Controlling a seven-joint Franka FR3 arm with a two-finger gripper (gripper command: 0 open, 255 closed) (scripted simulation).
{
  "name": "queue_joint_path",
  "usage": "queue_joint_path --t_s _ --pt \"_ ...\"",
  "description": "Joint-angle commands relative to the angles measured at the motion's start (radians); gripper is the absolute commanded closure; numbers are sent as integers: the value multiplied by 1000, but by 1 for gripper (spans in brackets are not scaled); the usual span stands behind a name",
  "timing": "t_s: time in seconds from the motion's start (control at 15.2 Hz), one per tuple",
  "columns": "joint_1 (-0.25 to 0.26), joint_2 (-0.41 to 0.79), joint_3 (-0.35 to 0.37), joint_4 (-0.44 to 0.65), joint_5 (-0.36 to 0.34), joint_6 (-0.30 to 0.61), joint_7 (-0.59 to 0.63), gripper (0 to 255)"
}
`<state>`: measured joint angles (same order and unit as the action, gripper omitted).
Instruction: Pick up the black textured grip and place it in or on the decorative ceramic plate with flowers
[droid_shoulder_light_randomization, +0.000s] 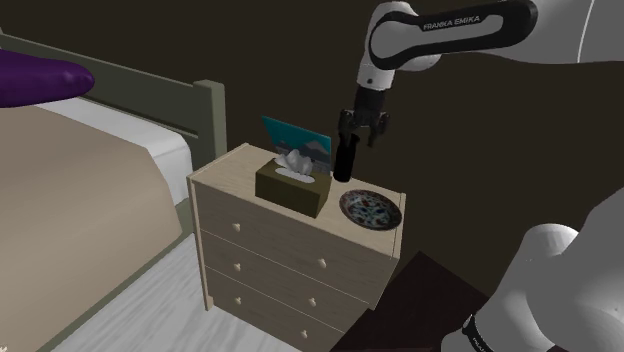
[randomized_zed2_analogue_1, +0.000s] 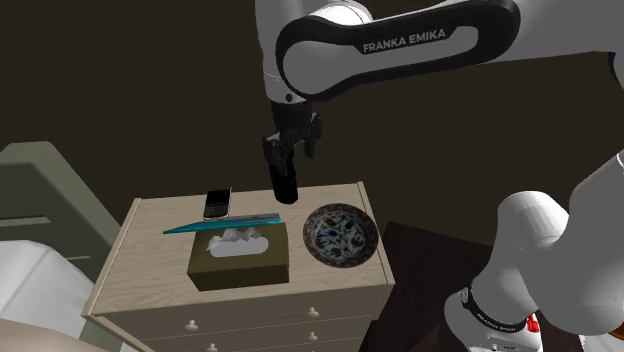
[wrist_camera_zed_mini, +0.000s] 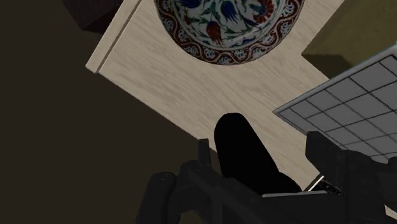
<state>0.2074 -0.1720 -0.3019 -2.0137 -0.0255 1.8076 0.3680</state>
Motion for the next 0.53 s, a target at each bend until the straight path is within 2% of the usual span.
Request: queue_joint_path --t_s 0.0,0.07,0.46 --pt "10 57 21 77 -122 83 -52 0" --pt "20 94 41 133 -169 47 22 0" --pt "14 106 32 67 -171 126 23 0"
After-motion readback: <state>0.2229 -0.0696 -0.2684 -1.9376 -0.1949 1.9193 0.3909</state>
